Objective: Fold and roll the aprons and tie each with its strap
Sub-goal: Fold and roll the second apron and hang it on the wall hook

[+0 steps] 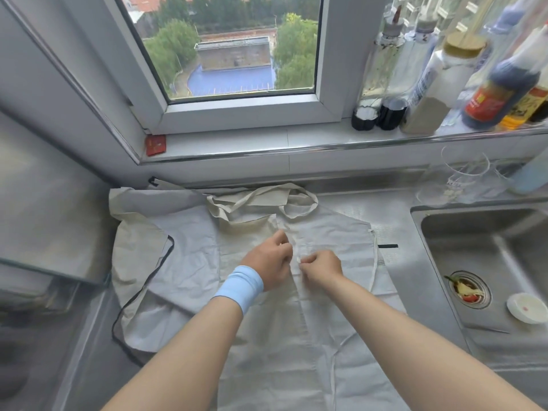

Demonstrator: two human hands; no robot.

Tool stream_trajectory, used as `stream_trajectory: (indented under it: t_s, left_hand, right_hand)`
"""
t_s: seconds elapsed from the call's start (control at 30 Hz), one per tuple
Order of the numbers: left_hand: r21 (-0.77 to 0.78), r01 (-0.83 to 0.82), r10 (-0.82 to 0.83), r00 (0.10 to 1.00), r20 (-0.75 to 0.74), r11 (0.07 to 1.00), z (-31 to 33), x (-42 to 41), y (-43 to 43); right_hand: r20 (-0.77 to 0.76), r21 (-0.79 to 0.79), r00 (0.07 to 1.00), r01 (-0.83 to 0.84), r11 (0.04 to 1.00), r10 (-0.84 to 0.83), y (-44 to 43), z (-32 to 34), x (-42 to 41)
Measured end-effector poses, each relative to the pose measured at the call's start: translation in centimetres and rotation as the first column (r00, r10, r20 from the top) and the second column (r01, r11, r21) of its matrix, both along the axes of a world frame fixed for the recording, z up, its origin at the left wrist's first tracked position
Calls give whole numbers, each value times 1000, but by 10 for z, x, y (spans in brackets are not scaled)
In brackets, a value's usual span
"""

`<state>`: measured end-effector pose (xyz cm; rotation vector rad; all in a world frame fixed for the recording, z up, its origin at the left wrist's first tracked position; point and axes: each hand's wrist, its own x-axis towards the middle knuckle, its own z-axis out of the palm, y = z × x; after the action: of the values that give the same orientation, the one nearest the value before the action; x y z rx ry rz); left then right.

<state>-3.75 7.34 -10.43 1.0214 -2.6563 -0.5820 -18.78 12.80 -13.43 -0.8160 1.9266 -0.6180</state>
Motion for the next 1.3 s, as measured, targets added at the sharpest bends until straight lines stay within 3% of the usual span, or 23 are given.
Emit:
stream_trajectory:
  t_s: [0.07, 0.1, 0.13, 0.2, 0.27, 0.33, 0.4, 0.5, 0.6, 0.87, 1.07, 1.17, 1.23, 1.3]
  left_hand:
    - [-4, -39, 39, 999, -38, 999, 7, 5, 2]
    - [11, -62, 62, 997, -43, 998, 8, 8, 4]
    - [29, -79, 80, 996, -34, 996, 9, 10, 6]
    - [65, -119, 116, 992, 50, 991, 6, 13, 11]
    - [89, -220, 204, 966, 161, 971, 1, 16, 16]
    - [73, -325, 288, 906, 310, 943, -6, 20, 19]
    - [37, -397, 338, 823, 457, 917, -15, 27, 22]
    - [163, -474, 309, 761, 571, 866, -31, 40, 24]
    - [253, -467, 227, 749, 622, 848, -42, 48, 16]
    - [298, -489, 191, 724, 663, 820, -44, 61, -40]
    - [149, -476, 288, 721, 630, 867, -45, 53, -47]
    - [32, -439, 379, 808, 451, 898, -44, 50, -25]
    - [-22, -370, 351, 858, 376, 929, -42, 45, -11]
    - [24, -338, 313, 895, 319, 941, -37, 36, 2]
  right_hand:
    - [364, 95, 929, -109, 990, 67, 2, 8, 23]
    - [417, 108, 898, -204, 973, 142, 2, 6, 28]
    - [382, 106, 898, -276, 955, 217, 2, 4, 29]
    - [141, 86, 961, -252, 964, 238, 0, 1, 22]
    - [-116, 24, 987, -107, 994, 110, 2, 7, 9]
    - [-271, -59, 962, -38, 998, 21, 8, 11, -2]
    - [-414, -46, 894, -211, 976, 174, 13, 9, -2]
    - [-417, 188, 738, -502, 845, 531, 22, -6, 12]
    - [-464, 262, 632, -572, 778, 621, 18, -27, 17]
    - [-549, 256, 509, -654, 712, 664, -51, -33, 8]
    - [-564, 218, 488, -690, 690, 666, -68, -32, 1]
    - [-718, 59, 470, -694, 718, 513, -42, -33, -1]
    - [-799, -65, 496, -633, 771, 340, -21, -34, -5]
    - [-834, -72, 499, -523, 849, 236, -1, -31, -10]
